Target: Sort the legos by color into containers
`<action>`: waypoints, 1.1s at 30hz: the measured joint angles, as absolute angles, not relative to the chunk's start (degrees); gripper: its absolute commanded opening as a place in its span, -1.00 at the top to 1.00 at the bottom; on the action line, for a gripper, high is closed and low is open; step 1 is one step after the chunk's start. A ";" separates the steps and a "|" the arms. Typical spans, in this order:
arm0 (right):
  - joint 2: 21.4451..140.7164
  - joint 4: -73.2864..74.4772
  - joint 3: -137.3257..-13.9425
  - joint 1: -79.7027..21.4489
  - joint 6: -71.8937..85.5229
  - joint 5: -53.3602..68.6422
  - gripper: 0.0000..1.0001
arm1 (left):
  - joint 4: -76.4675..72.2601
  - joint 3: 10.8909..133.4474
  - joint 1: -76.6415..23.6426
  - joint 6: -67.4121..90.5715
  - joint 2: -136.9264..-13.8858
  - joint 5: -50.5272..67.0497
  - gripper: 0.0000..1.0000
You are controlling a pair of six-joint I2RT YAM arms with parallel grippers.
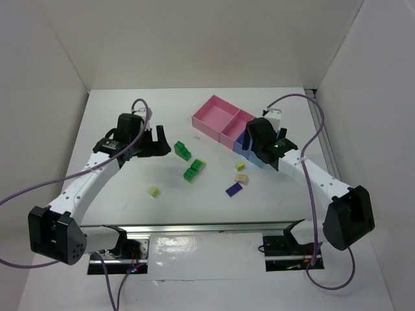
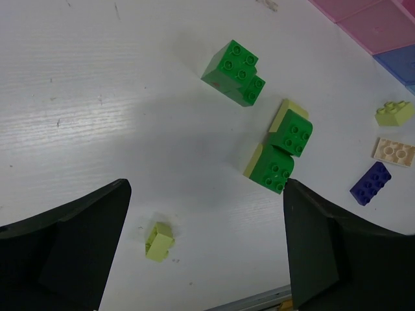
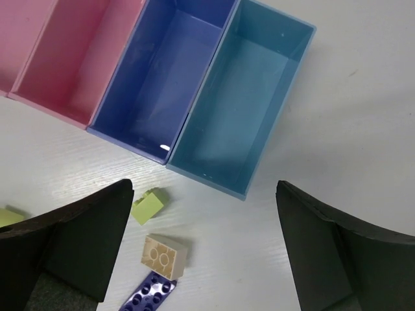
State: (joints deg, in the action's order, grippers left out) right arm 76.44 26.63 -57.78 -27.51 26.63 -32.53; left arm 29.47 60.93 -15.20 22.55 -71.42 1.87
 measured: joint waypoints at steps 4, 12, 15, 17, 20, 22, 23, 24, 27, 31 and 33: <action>75.55 26.28 -57.34 -28.27 26.83 -32.60 -1.00 | 29.47 59.90 -15.20 22.59 -71.44 1.78 -1.00; 74.59 26.37 -57.41 -28.36 27.57 -31.55 -0.70 | 29.45 58.59 -15.20 22.85 -71.33 1.37 -1.00; 74.46 26.22 -57.32 -29.54 25.63 -29.32 -0.76 | 29.41 58.61 -15.18 23.42 -71.33 1.37 -1.00; 73.63 25.15 -56.40 -32.40 23.77 -27.07 -0.76 | 29.39 58.61 -15.09 24.34 -71.33 1.37 -1.00; 72.25 23.73 -54.26 -36.73 21.32 -22.98 -0.76 | 29.43 58.59 -15.09 25.52 -71.33 1.37 -1.00; 72.86 23.59 -53.76 -37.89 20.21 -20.32 -0.76 | 29.61 58.59 -15.09 25.80 -71.33 1.43 -1.00; 73.65 23.49 -53.69 -37.89 19.84 -19.38 -0.76 | 29.80 58.61 -15.09 25.80 -71.37 1.48 -1.00; 74.65 23.24 -53.60 -37.85 19.53 -18.55 -0.76 | 29.95 58.61 -15.09 25.80 -71.40 1.48 -1.00; 78.48 22.65 -53.01 -37.67 18.74 -16.91 -0.76 | 30.06 58.59 -15.09 25.82 -71.81 1.80 -1.00; 83.55 21.45 -52.03 -36.36 17.80 -14.11 -0.76 | 30.13 58.59 -15.09 25.82 -72.20 1.85 -1.00; 85.36 20.84 -52.03 -35.48 17.26 -12.99 -0.76 | 30.09 58.52 -15.09 25.82 -72.20 1.83 -1.00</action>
State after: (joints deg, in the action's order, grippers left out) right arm 85.36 20.84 -52.03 -35.48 17.26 -12.99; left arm 30.09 58.52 -15.09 25.82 -72.20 1.83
